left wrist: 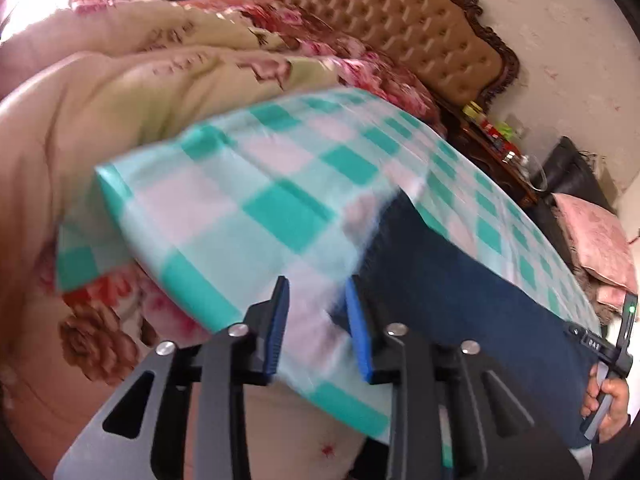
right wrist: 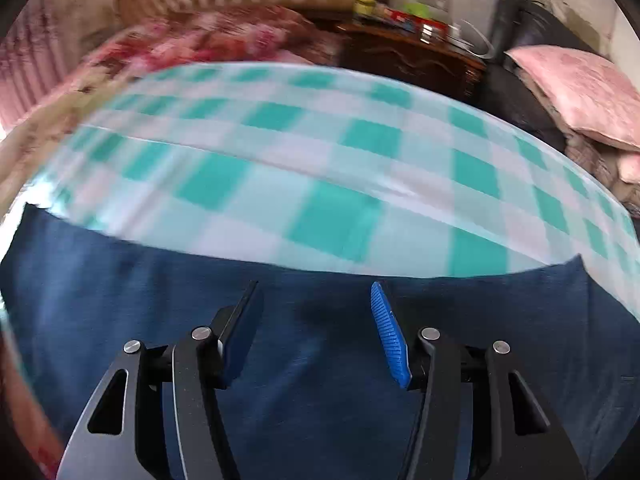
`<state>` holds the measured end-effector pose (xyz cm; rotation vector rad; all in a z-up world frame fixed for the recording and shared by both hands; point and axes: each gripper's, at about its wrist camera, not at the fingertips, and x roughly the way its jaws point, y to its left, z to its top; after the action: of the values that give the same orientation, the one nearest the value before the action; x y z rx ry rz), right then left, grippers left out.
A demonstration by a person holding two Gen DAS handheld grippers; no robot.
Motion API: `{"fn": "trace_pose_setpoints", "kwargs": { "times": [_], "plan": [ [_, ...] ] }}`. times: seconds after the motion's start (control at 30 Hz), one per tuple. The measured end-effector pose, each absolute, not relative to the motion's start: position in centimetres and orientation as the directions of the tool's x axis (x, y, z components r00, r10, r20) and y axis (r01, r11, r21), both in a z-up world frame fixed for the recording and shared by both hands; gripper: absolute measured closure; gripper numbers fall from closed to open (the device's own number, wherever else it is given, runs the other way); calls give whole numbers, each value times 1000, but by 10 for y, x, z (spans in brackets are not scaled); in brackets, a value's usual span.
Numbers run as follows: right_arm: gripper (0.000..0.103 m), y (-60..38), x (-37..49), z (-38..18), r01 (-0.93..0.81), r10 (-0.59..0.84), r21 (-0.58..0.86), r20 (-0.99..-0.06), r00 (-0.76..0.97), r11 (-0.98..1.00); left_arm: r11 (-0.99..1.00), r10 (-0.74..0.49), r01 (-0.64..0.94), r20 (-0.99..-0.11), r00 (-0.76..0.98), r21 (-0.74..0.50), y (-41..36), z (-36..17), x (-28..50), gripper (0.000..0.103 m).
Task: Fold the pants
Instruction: 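Grasp the folded edge of the jeans with the left tool, then lift the gripped jeans edge with the left tool toward the right tool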
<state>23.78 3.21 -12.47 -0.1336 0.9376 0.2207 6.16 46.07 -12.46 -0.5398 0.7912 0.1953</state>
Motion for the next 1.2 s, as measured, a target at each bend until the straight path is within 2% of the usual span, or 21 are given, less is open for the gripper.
{"fn": "trace_pose_setpoints", "kwargs": {
  "times": [0.07, 0.17, 0.23, 0.27, 0.33, 0.5, 0.57, 0.63, 0.67, 0.77, 0.87, 0.97, 1.07, 1.2],
  "plan": [
    [52, 55, 226, -120, -327, 187, -9, -807, 560, 945, 851, -49, -351, -725, 687, -390, 455, -131, 63, 75],
    [52, 79, 222, -125, -368, 183, -41, -813, 553, 929, 847, -55, -353, -726, 685, -398, 451, -135, 66, 77],
    [53, 87, 227, -131, -363, 160, -61, -820, 550, 930, 847, -54, -347, -716, 696, -402, 450, -130, 66, 84],
    [55, 87, 230, -134, -356, 148, -69, -824, 546, 932, 858, -38, -349, -724, 689, -378, 448, -128, 68, 88],
    [66, 86, 239, -142, -345, 118, -87, -838, 533, 935, 879, -10, -350, -747, 665, -324, 444, -124, 74, 90],
    [77, 86, 244, -143, -353, 107, -117, -824, 556, 928, 908, 35, -329, -736, 676, -259, 439, -105, 82, 94],
    [77, 83, 248, -143, -327, 88, -124, -821, 564, 937, 912, 38, -319, -717, 696, -260, 438, -96, 83, 94],
    [77, 82, 251, -145, -320, 91, -114, -823, 561, 940, 901, 27, -343, -754, 656, -267, 442, -108, 88, 94],
    [77, 82, 250, -144, -324, 88, -122, -821, 564, 938, 894, 14, -353, -772, 635, -274, 446, -116, 90, 93],
    [77, 83, 251, -145, -329, 79, -140, -816, 573, 934, 868, -12, -371, -759, 651, -332, 454, -122, 80, 74],
    [77, 82, 251, -141, -311, 86, -115, -820, 565, 943, 830, -41, -386, -734, 678, -403, 465, -123, 69, 74],
    [77, 83, 237, -123, -329, 173, -25, -810, 560, 944, 832, -84, -354, -728, 680, -426, 462, -126, 68, 74],
    [77, 97, 216, -115, -378, 273, 77, -821, 501, 923, 860, -96, -325, -750, 654, -393, 451, -133, 74, 74],
    [77, 121, 196, -123, -425, 302, 87, -830, 470, 901, 871, -81, -320, -753, 653, -372, 447, -137, 81, 73]
  ]
}}
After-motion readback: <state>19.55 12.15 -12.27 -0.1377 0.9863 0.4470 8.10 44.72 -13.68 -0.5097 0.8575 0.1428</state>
